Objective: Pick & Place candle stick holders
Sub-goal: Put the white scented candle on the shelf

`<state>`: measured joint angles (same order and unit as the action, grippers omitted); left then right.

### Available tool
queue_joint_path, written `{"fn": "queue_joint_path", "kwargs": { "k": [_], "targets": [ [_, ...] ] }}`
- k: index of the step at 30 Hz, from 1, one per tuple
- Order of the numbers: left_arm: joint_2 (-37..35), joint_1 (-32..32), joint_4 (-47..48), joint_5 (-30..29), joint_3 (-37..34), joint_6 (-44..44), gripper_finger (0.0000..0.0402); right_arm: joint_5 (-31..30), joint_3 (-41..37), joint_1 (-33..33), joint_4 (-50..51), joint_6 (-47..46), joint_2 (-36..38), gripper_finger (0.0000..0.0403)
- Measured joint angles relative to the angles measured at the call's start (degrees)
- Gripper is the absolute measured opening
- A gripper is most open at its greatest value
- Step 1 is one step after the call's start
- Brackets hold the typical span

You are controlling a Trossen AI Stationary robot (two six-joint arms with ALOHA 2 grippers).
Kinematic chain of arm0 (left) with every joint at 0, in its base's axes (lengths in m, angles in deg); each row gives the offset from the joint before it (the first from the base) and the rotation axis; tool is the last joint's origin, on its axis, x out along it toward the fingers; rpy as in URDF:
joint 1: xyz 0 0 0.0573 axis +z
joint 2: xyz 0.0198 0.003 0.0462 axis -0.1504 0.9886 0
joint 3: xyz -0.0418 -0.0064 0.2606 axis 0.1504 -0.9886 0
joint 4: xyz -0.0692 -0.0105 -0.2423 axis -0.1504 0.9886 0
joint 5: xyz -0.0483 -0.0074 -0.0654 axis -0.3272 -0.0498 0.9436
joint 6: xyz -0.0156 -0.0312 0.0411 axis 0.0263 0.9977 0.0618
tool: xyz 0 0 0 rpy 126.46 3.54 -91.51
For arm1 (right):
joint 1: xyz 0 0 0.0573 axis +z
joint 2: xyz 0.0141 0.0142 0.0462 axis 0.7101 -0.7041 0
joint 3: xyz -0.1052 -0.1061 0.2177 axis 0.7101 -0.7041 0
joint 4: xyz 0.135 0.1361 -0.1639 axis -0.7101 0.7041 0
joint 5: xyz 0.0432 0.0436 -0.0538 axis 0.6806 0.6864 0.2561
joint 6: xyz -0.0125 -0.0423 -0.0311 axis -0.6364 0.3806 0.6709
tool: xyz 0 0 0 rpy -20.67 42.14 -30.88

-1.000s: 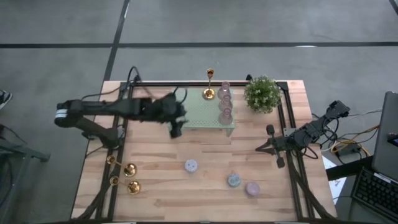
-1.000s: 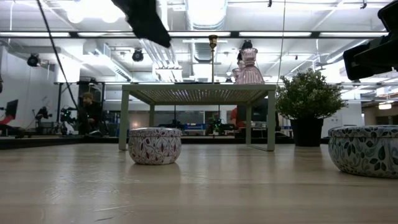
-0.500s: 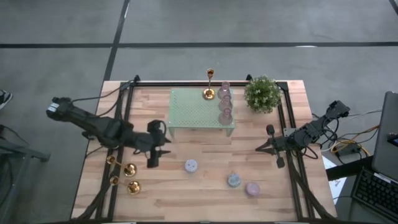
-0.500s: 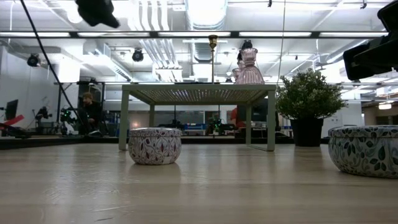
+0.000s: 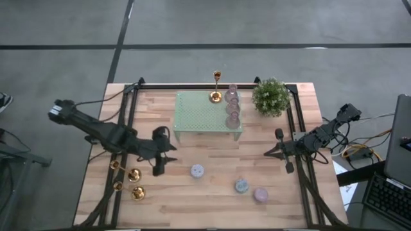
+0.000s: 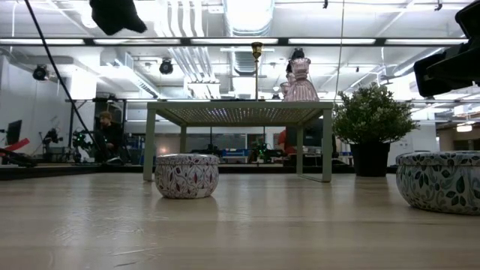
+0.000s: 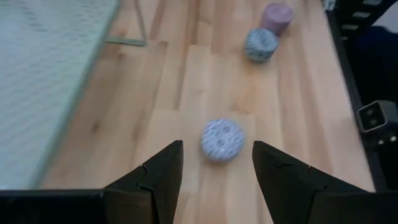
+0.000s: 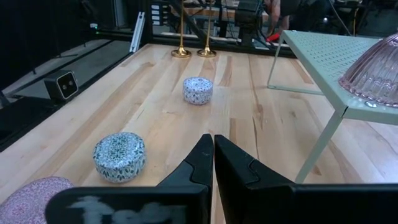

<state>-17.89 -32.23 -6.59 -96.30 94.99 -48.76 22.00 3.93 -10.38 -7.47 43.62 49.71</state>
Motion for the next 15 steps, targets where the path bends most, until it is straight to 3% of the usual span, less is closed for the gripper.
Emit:
{"fn": "queue_joint_path", "kwargs": {
  "k": [7,15],
  "targets": [
    [7.1,-0.1,-13.9,3.2,-4.7,0.6,0.0221,0.0,0.0,0.0,0.0,0.1,0.0,0.0008],
    [17.7,-0.3,-23.4,3.7,-5.8,0.2,0.0324,0.0,0.0,0.0,0.0,0.1,0.0,0.0008]
  ]
}}
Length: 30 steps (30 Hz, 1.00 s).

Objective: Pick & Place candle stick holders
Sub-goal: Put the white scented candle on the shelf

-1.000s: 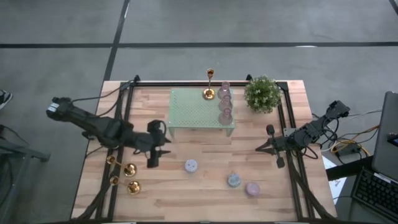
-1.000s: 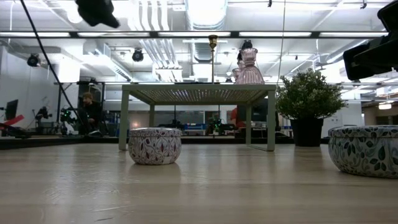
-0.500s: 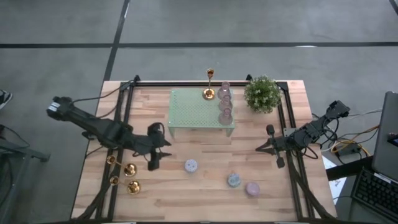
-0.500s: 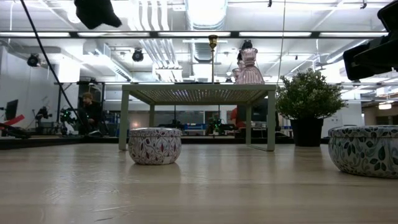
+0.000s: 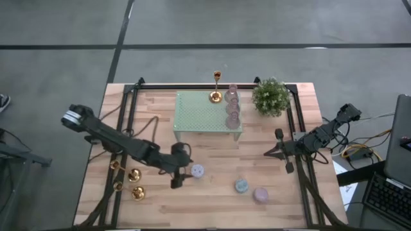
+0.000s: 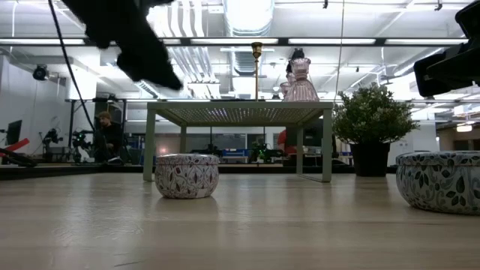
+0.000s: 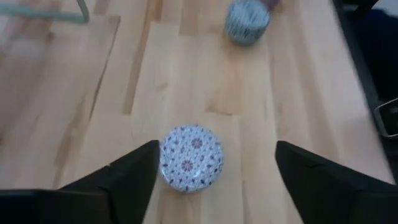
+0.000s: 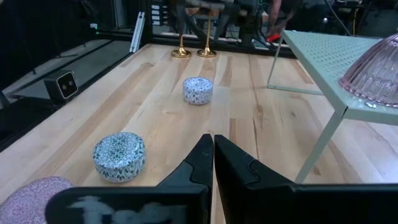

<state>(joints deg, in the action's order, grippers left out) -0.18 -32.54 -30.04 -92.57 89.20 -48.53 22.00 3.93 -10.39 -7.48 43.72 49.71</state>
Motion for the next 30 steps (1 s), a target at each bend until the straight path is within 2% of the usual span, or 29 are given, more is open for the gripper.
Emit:
{"fn": "queue_joint_path", "kwargs": {
  "k": [3,7,14,30],
  "targets": [
    [3.4,0.0,-0.3,0.0,0.8,0.2,0.0354,0.0,0.0,0.0,0.0,-0.1,0.0,0.0008],
    [7.3,0.0,-0.8,0.0,1.5,0.3,0.0371,0.0,0.0,0.0,0.0,-0.1,0.0,0.0008],
    [11.8,-0.1,-1.0,0.0,2.8,0.5,0.0372,0.0,0.0,0.0,0.0,0.0,0.0,0.0008],
    [16.2,-0.1,-3.8,-2.2,3.3,0.3,0.0372,0.0,0.0,0.0,0.0,-0.1,0.1,0.0008]
  ]
}}
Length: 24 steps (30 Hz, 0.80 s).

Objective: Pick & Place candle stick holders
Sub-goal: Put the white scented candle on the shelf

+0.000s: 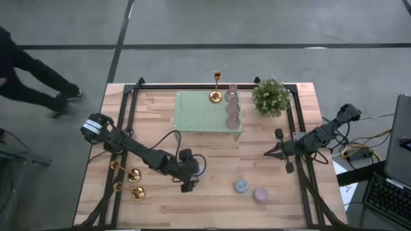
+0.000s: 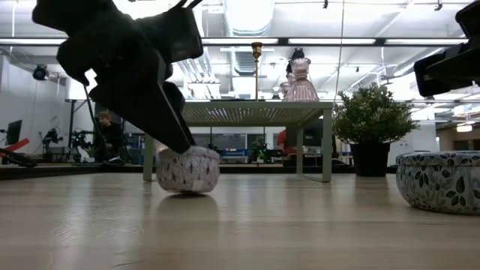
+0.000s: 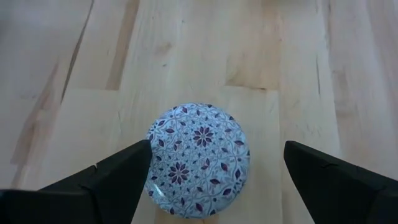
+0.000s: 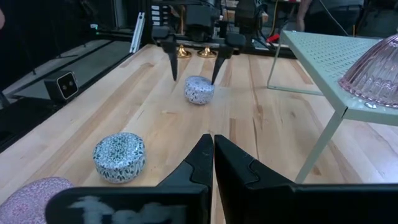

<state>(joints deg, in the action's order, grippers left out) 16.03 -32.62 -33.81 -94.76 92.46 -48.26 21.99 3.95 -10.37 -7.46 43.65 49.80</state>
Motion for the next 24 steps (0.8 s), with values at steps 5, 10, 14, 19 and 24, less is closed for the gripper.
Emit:
{"fn": "queue_joint_path", "kwargs": {
  "k": [5,10,14,19,24],
  "targets": [
    [-1.2,-0.1,0.6,0.2,0.0,-1.0,0.0372,0.0,0.0,0.0,0.0,-0.1,0.0,0.0008],
    [-1.5,0.0,0.6,-0.1,0.0,-1.6,0.0372,0.0,0.0,0.0,0.0,0.0,-0.1,0.0008],
    [-1.5,0.0,0.2,-0.4,0.0,-1.6,0.0372,0.0,0.0,0.0,0.0,0.0,0.0,0.0008],
    [-1.3,-0.2,-1.6,0.9,-0.1,0.5,0.0372,0.0,0.0,0.0,0.0,-0.1,-0.1,0.0008],
    [-0.5,-0.7,-2.1,-1.3,-0.1,0.8,0.0372,0.0,0.0,0.0,0.0,-0.1,-0.1,0.0008]
  ]
}}
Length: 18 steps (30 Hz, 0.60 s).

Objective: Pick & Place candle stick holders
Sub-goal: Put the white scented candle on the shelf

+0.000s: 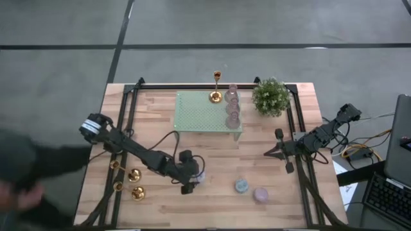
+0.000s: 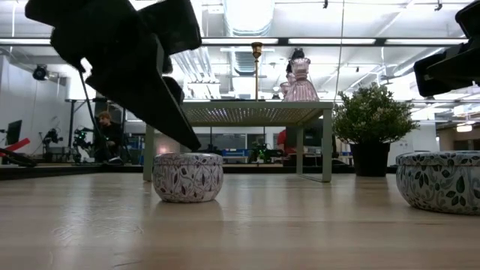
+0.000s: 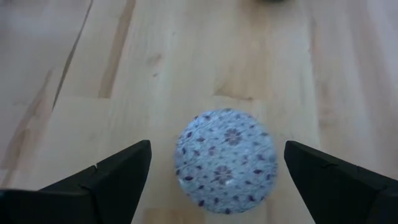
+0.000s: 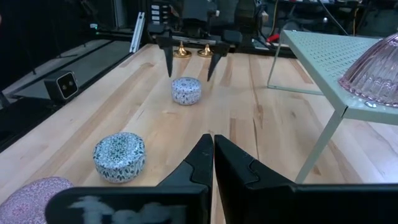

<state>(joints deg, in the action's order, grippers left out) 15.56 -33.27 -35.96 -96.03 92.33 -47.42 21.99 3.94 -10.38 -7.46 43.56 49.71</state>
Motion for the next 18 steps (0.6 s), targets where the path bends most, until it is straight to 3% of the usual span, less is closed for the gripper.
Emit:
{"fn": "queue_joint_path", "kwargs": {
  "k": [18],
  "targets": [
    [6.9,-0.2,-2.8,1.3,0.0,2.0,0.0372,0.0,0.0,0.0,0.0,0.0,0.0,0.0008]
  ]
}}
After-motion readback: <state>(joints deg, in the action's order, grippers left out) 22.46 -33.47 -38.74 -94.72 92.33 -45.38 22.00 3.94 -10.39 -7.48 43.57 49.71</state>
